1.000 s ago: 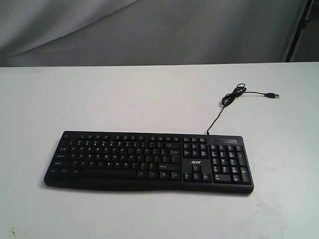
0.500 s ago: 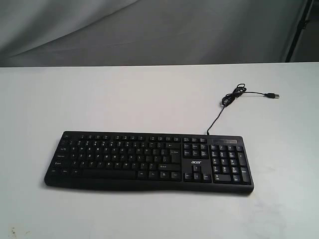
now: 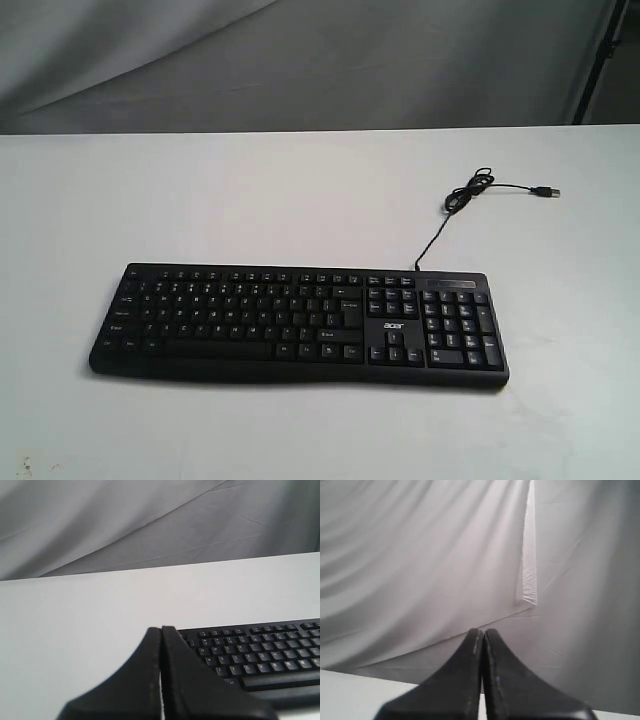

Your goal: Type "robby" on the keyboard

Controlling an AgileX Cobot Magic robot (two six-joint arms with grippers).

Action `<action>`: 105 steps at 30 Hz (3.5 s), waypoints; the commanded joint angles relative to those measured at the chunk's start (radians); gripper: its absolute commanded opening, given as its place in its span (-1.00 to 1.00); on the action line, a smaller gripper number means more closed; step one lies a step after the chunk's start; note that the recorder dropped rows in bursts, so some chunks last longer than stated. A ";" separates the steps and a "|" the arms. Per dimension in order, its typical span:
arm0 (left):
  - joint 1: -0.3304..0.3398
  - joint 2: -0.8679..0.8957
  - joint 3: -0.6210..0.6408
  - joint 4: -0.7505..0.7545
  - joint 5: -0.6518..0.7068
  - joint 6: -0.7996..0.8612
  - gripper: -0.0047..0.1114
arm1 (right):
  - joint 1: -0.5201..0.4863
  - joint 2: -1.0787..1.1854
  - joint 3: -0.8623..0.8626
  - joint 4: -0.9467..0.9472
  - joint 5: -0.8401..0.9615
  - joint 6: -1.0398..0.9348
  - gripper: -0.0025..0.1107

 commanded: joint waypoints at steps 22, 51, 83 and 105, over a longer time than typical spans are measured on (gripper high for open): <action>-0.006 -0.003 0.004 0.005 -0.005 -0.003 -0.92 | -0.006 -0.006 0.009 -0.798 0.204 0.710 -0.96; -0.006 -0.003 0.004 0.005 -0.005 -0.003 -0.92 | -0.106 -0.104 0.317 -0.856 0.156 0.801 -0.96; -0.006 -0.003 0.004 0.005 -0.005 -0.003 -0.92 | -0.106 -0.104 0.330 -0.852 0.204 0.801 -0.96; -0.006 -0.003 0.004 0.005 -0.005 -0.003 -0.92 | -0.106 -0.104 0.330 -0.852 0.204 0.801 -0.96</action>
